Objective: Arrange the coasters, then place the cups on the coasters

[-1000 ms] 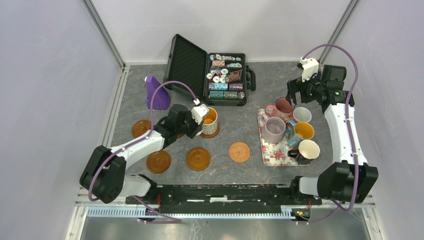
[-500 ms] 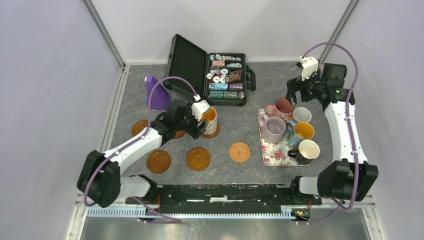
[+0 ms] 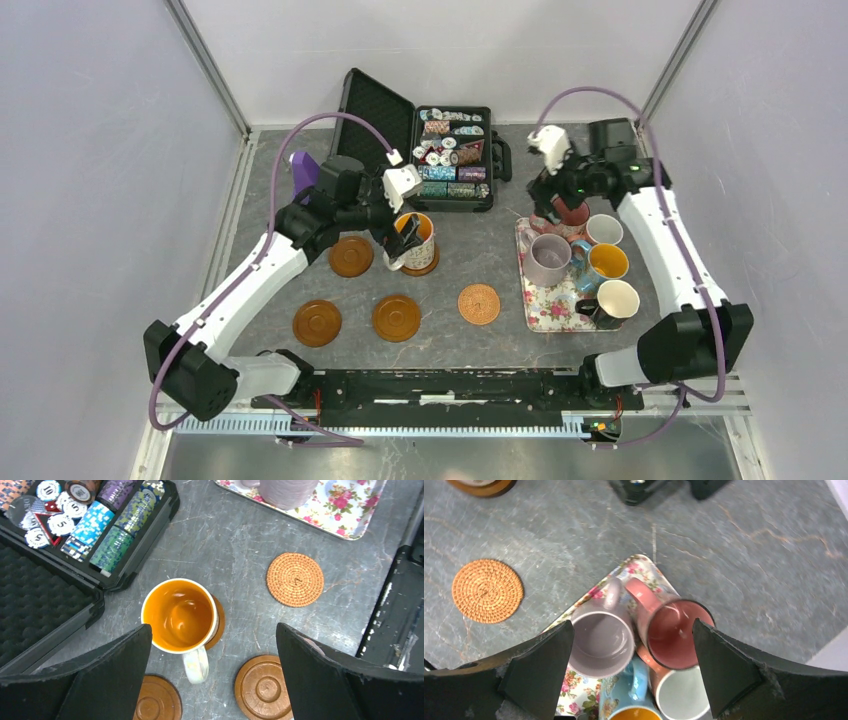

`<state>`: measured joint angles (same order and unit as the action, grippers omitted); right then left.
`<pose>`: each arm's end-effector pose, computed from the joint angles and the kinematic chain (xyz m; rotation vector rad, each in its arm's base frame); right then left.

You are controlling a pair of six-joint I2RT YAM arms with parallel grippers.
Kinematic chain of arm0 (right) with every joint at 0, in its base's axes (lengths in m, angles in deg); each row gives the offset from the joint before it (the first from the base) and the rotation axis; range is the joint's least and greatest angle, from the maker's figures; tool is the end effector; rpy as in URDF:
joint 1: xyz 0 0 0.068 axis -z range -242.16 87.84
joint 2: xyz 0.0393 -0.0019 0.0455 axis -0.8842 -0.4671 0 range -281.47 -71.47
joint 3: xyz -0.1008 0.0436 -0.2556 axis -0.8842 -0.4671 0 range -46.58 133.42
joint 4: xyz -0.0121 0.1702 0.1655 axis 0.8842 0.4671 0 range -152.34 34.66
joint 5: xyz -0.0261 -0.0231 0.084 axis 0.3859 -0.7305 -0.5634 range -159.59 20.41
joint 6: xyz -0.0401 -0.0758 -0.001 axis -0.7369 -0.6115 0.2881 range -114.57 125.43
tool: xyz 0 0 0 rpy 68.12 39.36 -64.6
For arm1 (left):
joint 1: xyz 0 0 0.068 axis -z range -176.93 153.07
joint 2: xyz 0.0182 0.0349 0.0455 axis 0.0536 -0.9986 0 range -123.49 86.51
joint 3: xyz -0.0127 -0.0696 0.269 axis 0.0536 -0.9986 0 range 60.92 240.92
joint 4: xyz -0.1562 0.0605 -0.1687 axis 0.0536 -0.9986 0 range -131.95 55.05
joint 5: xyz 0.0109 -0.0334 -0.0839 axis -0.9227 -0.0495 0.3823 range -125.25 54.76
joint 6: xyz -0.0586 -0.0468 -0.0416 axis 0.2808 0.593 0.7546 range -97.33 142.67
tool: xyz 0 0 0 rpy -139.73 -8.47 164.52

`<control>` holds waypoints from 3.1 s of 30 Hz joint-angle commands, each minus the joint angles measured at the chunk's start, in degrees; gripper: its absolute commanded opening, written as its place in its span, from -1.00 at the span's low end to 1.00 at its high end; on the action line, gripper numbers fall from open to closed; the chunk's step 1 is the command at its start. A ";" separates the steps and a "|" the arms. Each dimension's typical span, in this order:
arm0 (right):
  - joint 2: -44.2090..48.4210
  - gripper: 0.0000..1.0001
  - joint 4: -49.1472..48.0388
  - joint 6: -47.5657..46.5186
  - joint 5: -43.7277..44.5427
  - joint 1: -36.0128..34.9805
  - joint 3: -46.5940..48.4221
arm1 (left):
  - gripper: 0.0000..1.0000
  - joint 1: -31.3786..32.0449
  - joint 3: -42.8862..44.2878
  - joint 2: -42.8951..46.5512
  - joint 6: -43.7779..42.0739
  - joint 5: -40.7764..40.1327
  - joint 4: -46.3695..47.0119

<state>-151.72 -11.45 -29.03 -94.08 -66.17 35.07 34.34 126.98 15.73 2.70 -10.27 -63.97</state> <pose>0.2822 0.0513 0.3359 -0.9491 2.1500 0.2636 0.2173 -0.1694 0.3305 1.1532 1.8194 -0.5840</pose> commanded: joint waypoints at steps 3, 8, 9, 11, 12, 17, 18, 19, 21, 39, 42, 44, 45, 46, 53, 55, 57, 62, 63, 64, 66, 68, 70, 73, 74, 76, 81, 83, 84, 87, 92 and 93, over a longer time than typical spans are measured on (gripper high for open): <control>-4.83 0.87 0.25 -4.39 10.28 -8.70 2.00 | 1.00 0.03 4.69 -2.76 1.51 6.26 -4.95; -8.72 0.72 3.80 -6.76 8.42 -11.41 3.50 | 1.00 0.11 3.85 -2.94 0.87 7.38 -4.30; -9.08 0.70 4.02 -7.22 8.72 -11.99 2.53 | 1.00 0.12 3.85 -3.36 0.73 7.13 -4.21; -9.94 0.67 4.25 -7.46 9.42 -12.96 1.31 | 1.00 0.11 4.20 -3.93 0.89 6.77 -4.28; -10.39 0.66 4.42 -7.42 9.76 -13.19 1.07 | 1.00 0.11 4.40 -4.00 1.04 6.80 -4.25; -11.76 0.59 4.00 -6.51 10.68 -13.38 -0.13 | 1.00 0.12 4.61 -4.07 1.79 7.11 -3.25; -11.94 0.56 3.97 -6.34 10.82 -13.47 -0.61 | 1.00 0.13 4.69 -4.09 1.80 7.04 -3.09; -12.12 0.53 3.91 -6.10 10.93 -13.48 -1.11 | 1.00 0.14 4.69 -4.09 1.93 7.02 -2.91; -12.40 0.50 3.95 -5.76 11.03 -13.56 -2.15 | 1.00 0.12 4.76 -4.18 1.87 6.91 -2.51; -13.47 0.31 -0.89 -4.03 13.73 -13.79 -10.55 | 1.00 0.15 4.51 -5.16 3.05 7.55 -0.38; -13.51 0.31 -0.24 -4.57 12.22 -13.92 -11.06 | 1.00 0.18 4.70 -5.63 2.66 7.50 -0.43; -13.46 0.30 0.46 -5.53 11.19 -13.87 -11.48 | 1.00 0.20 4.79 -5.81 2.52 7.63 -0.43; -13.50 0.30 0.94 -6.15 10.60 -13.89 -11.59 | 1.00 0.20 4.85 -5.99 2.49 7.72 -0.43; -13.52 0.29 1.59 -6.72 9.77 -13.92 -11.60 | 1.00 0.20 4.86 -6.21 2.39 7.87 -0.43; -12.86 0.25 5.95 -11.36 6.41 -14.05 -12.21 | 1.00 1.37 5.13 -8.27 2.39 8.56 0.03; -12.43 0.23 7.21 -12.78 5.79 -14.10 -12.45 | 1.00 2.09 5.18 -8.98 2.55 8.35 0.73; -12.05 0.23 8.21 -13.69 5.65 -14.18 -12.52 | 1.00 2.99 5.37 -9.75 2.38 8.13 1.43; -10.41 0.19 11.58 -17.38 4.91 -14.14 -12.64 | 0.99 5.82 6.18 -12.23 2.22 6.79 4.02; -9.92 0.19 12.20 -18.49 4.85 -14.18 -12.65 | 0.98 6.35 5.98 -12.57 2.25 6.76 4.93; -9.46 0.18 12.79 -19.34 4.84 -14.18 -12.78 | 0.96 6.88 5.72 -12.82 2.24 6.76 6.14; -8.51 0.16 13.84 -21.50 4.56 -14.18 -13.31 | 0.92 8.35 5.29 -13.20 1.17 6.95 7.66; -7.35 0.16 14.48 -23.43 3.87 -14.16 -14.16 | 0.89 9.96 4.58 -13.25 0.03 6.30 9.57; -6.47 0.17 15.23 -25.26 2.91 -14.18 -14.58 | 0.85 11.10 3.76 -13.33 -0.25 6.05 11.65; -5.47 0.24 17.29 -28.13 -0.08 -14.17 -14.04 | 0.76 12.46 1.78 -13.04 -1.96 5.98 14.76; -4.68 0.28 17.29 -28.43 -0.82 -14.17 -13.85 | 0.73 13.15 0.37 -12.58 -3.44 5.74 16.16; -2.85 0.47 16.31 -27.97 -2.29 -14.16 -13.21 | 0.68 14.34 -3.01 -10.76 -5.81 5.72 19.84; 1.66 0.76 10.19 -21.52 -4.21 -13.82 -10.56 | 0.62 16.03 -6.84 -6.88 -9.18 6.04 22.06; 2.89 0.79 7.48 -17.60 -4.20 -13.04 -9.62 | 0.67 17.27 -5.44 -7.70 -13.56 6.32 17.69; 3.26 0.80 6.61 -16.11 -4.54 -12.31 -8.85 | 0.70 17.95 -3.64 -9.17 -16.53 6.92 13.29; 3.38 0.82 5.32 -12.01 -7.50 -6.42 -6.08 | 0.76 19.94 4.20 -16.24 -20.24 6.64 4.40; 2.73 0.83 5.25 -7.78 -11.94 5.45 -0.97 | 0.76 23.19 18.35 -29.84 -22.15 3.64 -4.21; 2.90 0.83 5.08 -7.27 -12.17 7.03 -0.49 | 0.76 24.02 20.53 -31.87 -22.39 2.64 -4.66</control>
<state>-149.45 -4.45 -41.62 -101.93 -65.16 30.11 55.91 139.72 -8.95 -14.32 -5.03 -61.08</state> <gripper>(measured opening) 0.913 0.879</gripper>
